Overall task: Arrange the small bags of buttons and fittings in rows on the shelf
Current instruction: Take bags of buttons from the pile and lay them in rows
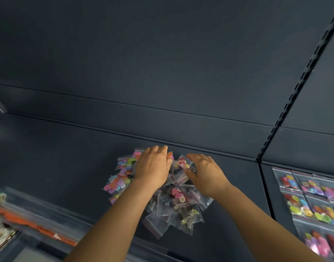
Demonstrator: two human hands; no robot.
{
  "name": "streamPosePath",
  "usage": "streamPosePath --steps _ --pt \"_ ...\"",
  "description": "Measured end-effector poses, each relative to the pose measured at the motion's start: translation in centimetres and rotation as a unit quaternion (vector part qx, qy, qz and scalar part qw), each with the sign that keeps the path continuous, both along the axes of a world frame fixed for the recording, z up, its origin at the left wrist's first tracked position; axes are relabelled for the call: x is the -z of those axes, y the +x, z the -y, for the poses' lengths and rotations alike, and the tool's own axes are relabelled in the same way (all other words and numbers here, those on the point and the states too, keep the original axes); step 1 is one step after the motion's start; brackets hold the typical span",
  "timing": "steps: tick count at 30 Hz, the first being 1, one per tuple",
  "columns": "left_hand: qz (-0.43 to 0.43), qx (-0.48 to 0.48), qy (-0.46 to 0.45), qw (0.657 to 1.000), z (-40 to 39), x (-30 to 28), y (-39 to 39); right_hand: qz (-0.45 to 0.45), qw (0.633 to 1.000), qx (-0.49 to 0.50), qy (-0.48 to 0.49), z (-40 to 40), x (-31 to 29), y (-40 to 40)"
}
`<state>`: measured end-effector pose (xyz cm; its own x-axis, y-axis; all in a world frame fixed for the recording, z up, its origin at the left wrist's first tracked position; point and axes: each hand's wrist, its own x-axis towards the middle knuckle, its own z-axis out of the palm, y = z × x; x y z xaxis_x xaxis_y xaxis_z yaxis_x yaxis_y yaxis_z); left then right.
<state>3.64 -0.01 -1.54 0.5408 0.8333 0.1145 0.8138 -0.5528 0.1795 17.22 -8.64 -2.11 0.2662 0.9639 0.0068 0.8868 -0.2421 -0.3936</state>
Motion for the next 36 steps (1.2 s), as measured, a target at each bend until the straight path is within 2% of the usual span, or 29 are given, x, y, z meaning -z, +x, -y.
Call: streamPosePath --steps 6,14,17,20,24,29,33,36 --pt "-0.027 -0.027 -0.028 0.999 -3.1 1.3 0.6 -0.035 0.997 0.056 -0.026 -3.2 1.3 0.3" --pt "0.078 -0.026 -0.020 0.996 -4.8 2.8 0.1 -0.064 0.994 0.089 -0.020 -5.4 2.0 0.7" --pt "0.117 -0.039 -0.059 0.991 -5.2 2.8 0.2 -0.076 0.994 0.083 -0.015 -5.6 1.8 0.5" --pt "0.108 -0.044 -0.090 0.989 -5.7 2.8 0.4 -0.108 0.991 0.081 0.001 -5.6 1.6 0.5" --pt "0.121 -0.033 -0.081 0.989 -5.6 2.9 0.6 -0.165 0.982 0.090 0.017 -5.4 1.6 0.7" --pt "0.140 -0.021 -0.034 0.989 -5.3 2.7 0.7 -0.181 0.976 0.112 0.047 -4.9 1.5 1.5" --pt "0.223 -0.005 -0.031 0.974 -4.6 1.0 0.9 -0.220 0.957 0.155 0.104 -4.2 0.9 2.4" --pt "0.292 0.013 -0.079 0.953 -4.0 -0.4 1.4 -0.317 0.919 0.181 0.150 -3.5 -0.1 2.9"
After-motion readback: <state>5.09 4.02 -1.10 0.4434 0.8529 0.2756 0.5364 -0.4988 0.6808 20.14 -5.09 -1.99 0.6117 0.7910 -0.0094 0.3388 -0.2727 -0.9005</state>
